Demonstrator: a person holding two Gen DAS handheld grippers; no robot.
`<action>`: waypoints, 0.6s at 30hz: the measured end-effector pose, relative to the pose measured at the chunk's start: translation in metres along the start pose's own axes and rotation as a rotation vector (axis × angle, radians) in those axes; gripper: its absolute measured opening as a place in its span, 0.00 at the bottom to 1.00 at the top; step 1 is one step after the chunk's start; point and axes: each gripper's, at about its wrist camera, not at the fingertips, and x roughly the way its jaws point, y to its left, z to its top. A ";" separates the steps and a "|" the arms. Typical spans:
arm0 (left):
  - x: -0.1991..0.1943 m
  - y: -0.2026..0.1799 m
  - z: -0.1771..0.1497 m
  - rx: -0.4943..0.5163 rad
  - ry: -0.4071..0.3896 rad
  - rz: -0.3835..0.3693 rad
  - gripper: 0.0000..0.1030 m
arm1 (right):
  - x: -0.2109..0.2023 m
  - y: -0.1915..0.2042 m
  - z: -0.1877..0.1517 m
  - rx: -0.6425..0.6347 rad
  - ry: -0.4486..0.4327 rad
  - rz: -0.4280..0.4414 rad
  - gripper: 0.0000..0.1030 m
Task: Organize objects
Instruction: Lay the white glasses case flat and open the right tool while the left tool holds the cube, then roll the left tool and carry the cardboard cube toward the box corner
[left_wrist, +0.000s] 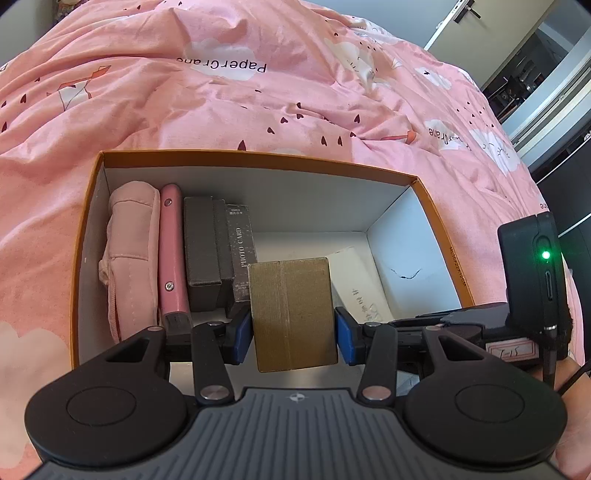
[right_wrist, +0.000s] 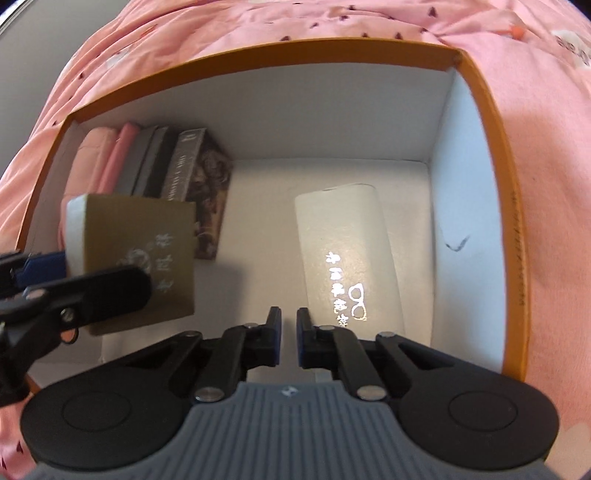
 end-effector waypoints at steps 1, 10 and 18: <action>0.001 -0.001 0.000 0.003 0.001 -0.001 0.51 | -0.001 -0.002 0.000 0.016 -0.008 -0.008 0.05; 0.004 -0.008 0.005 0.021 0.005 -0.002 0.51 | -0.005 -0.012 -0.001 0.207 -0.093 -0.073 0.00; 0.009 -0.024 0.021 0.069 -0.003 -0.014 0.51 | -0.026 -0.011 -0.002 0.078 -0.106 -0.025 0.08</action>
